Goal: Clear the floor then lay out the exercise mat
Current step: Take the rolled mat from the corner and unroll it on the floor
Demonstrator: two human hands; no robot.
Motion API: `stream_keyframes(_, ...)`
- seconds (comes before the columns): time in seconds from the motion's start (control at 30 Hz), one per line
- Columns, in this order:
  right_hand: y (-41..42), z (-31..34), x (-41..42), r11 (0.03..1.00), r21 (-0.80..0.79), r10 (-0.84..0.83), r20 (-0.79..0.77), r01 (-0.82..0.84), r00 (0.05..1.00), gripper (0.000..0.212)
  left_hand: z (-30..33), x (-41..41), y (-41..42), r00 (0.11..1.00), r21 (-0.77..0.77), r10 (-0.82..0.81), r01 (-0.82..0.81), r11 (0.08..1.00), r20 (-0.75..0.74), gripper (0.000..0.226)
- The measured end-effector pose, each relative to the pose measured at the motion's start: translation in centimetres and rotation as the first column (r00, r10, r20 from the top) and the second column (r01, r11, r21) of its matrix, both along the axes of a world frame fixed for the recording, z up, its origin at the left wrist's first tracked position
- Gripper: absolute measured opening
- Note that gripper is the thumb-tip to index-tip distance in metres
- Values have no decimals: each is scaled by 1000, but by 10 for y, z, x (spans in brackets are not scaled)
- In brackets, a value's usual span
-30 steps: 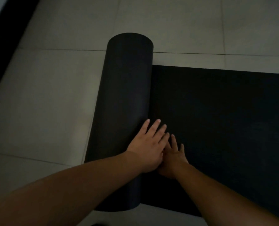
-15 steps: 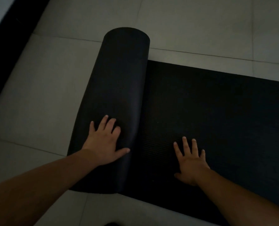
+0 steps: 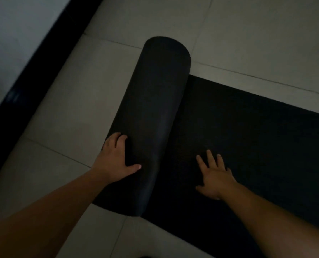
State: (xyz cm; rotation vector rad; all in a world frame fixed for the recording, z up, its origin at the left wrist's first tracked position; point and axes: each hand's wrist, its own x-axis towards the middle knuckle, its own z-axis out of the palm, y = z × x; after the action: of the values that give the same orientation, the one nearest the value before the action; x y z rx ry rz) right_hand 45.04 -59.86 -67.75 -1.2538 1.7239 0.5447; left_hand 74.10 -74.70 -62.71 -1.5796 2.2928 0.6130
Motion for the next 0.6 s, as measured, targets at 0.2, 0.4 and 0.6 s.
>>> stream_keyframes(0.2,-3,-33,24,999,38,42,-103,-38,994,135,16,30,-18,984,-76,137,-129,989,113,80)
stream_keyframes(0.4,-6,-14,25,997,76,-7,-58,11,998,132,57,19,-6,951,111,-11,-25,993,310,84)
stream_keyframes(0.6,-16,-16,21,991,132,23,4,-23,1000,133,10,0,-35,683,6,-552,626,780,478,73)
